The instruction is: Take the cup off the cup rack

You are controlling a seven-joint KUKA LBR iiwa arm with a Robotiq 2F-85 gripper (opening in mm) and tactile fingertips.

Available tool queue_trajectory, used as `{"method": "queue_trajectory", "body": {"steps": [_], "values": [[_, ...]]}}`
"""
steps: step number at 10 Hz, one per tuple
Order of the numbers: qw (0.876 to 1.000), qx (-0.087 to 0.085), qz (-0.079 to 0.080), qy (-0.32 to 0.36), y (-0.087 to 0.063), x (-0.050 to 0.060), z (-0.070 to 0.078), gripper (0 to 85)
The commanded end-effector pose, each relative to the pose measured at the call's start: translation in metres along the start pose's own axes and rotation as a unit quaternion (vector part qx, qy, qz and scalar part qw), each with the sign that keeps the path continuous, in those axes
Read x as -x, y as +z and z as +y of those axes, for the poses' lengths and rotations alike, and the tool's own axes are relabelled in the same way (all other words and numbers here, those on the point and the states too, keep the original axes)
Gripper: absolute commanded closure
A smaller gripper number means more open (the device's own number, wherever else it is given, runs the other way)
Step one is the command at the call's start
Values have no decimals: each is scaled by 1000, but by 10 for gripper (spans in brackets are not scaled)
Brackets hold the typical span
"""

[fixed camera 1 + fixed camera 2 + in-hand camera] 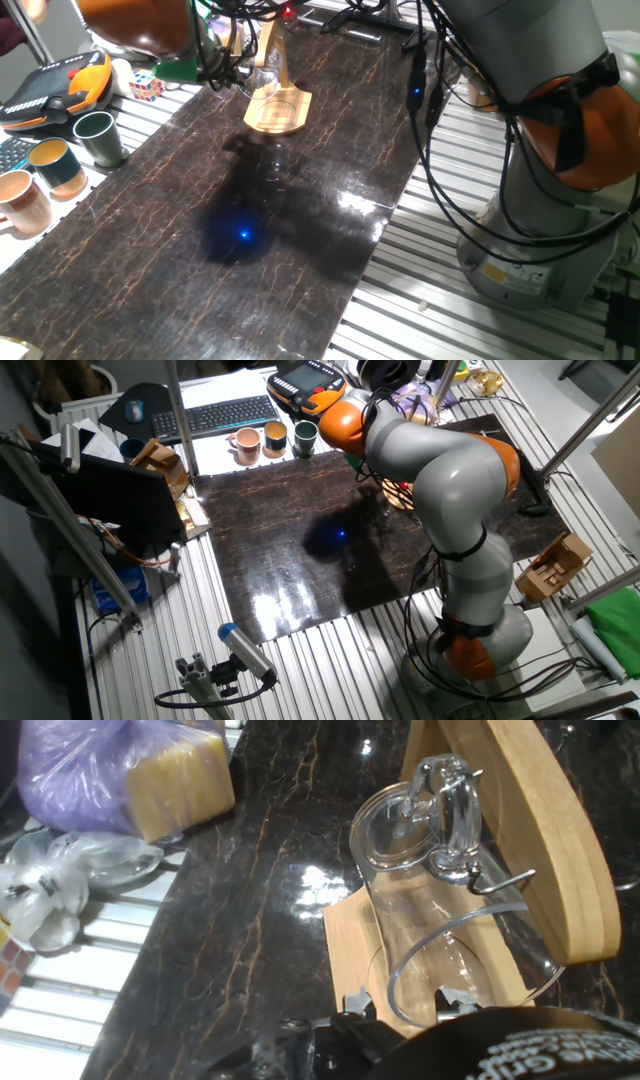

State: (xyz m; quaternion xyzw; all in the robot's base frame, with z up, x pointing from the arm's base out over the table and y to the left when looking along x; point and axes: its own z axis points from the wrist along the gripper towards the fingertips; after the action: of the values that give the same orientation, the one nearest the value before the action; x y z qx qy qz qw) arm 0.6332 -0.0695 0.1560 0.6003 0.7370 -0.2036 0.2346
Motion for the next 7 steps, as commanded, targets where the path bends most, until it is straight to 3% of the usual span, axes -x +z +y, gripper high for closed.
{"method": "queue_trajectory", "body": {"steps": [1,7], "values": [[1000,-2,-3,0,1,0,0,457],[1000,-7,-13,3,6,4,1,460]]}}
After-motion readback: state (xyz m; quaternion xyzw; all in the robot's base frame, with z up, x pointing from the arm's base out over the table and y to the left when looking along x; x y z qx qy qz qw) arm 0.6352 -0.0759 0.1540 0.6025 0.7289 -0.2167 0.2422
